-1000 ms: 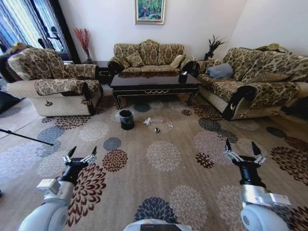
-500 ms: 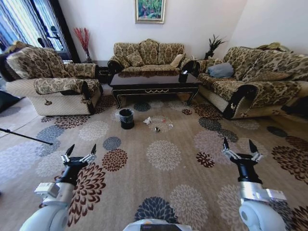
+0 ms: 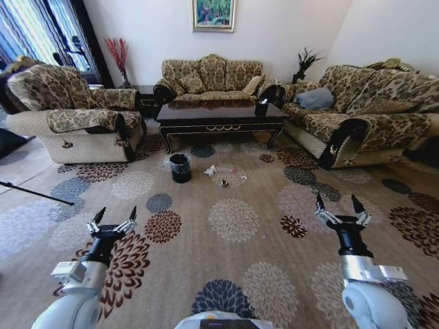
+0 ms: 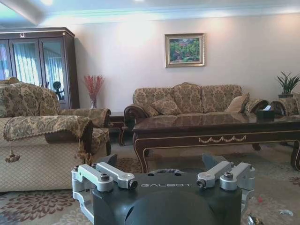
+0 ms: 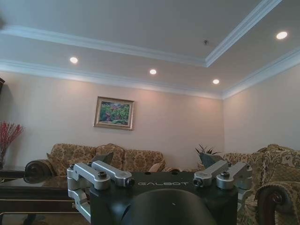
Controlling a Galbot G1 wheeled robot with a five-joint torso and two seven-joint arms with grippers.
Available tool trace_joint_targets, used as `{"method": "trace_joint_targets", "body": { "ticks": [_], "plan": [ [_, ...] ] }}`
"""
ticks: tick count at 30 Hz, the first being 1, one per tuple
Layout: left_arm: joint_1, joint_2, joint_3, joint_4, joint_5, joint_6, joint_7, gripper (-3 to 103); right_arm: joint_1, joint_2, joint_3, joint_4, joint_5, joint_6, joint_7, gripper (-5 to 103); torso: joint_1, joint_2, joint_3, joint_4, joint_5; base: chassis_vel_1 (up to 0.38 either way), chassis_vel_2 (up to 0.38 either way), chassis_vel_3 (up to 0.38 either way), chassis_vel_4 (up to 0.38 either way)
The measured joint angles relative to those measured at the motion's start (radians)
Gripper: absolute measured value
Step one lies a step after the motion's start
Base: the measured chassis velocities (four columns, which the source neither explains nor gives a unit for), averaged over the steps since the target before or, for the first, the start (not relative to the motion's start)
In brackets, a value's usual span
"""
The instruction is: Move to the front of the table and pick up the trash from the floor, then place it into the trash bin.
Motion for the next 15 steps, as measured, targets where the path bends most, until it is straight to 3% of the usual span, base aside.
{"method": "trace_joint_targets", "body": {
  "ticks": [7, 15],
  "plan": [
    [-0.003, 0.0, -0.004, 0.006, 0.0, -0.002, 0.001, 100, 0.016, 0.001, -0.018, -0.018, -0.006, -0.001, -0.005, 100, -0.008, -0.02, -0.012, -0.0001, 0.0, 0.0, 0.0, 0.0, 0.0],
    [-0.005, -0.009, -0.013, 0.007, -0.007, -0.006, 0.001, 100, 0.033, -0.046, -0.024, -0.046, -0.006, -0.004, -0.015, 100, -0.019, -0.047, -0.028, 0.0, 0.0, 0.0, 0.0, 0.0, 0.0]
  ]
}}
